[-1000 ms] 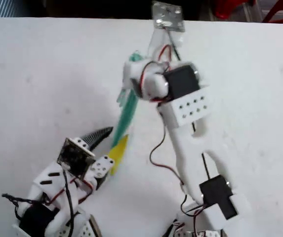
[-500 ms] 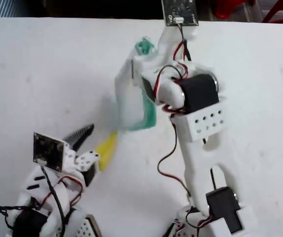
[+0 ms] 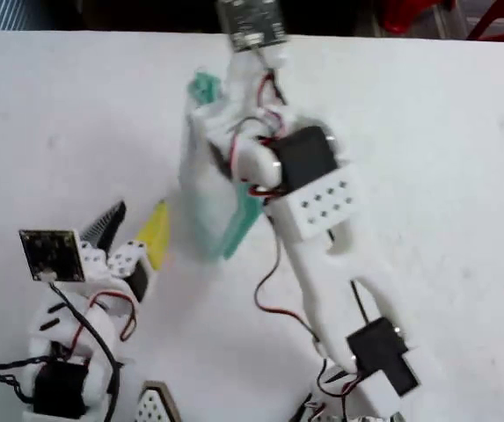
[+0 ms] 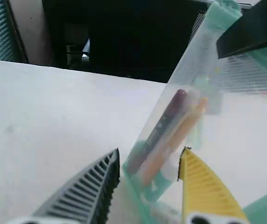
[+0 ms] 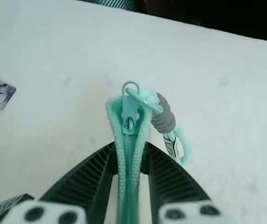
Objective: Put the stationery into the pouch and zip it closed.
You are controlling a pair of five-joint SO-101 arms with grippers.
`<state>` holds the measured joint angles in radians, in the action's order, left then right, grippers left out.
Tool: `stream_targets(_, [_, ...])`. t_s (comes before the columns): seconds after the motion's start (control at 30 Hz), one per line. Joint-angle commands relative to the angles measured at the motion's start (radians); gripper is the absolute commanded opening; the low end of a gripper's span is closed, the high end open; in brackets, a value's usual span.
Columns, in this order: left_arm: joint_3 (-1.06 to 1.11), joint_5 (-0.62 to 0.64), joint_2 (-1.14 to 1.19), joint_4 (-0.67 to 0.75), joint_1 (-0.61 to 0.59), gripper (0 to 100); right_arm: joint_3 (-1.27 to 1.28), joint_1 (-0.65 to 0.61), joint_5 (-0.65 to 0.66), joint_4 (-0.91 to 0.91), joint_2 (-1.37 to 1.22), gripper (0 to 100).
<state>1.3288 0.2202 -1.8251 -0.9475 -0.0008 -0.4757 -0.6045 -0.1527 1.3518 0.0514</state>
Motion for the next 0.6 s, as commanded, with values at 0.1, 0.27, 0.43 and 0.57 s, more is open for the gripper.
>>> stream_targets(0.1, [0.003,0.014,0.002,0.049,-0.024,22,-0.132,-0.047,0.009,-0.071,0.007,1.9])
stream_targets(0.27, [0.003,0.014,0.002,0.049,-0.021,22,-0.008,0.097,0.008,-0.148,0.005,1.9])
stream_targets(0.43, [0.005,0.014,0.002,0.048,-0.019,22,0.298,0.254,0.008,-0.251,0.007,1.9])
stream_targets(0.57, [0.017,0.014,0.002,0.054,-0.018,22,0.56,0.354,0.015,-0.406,0.016,1.9])
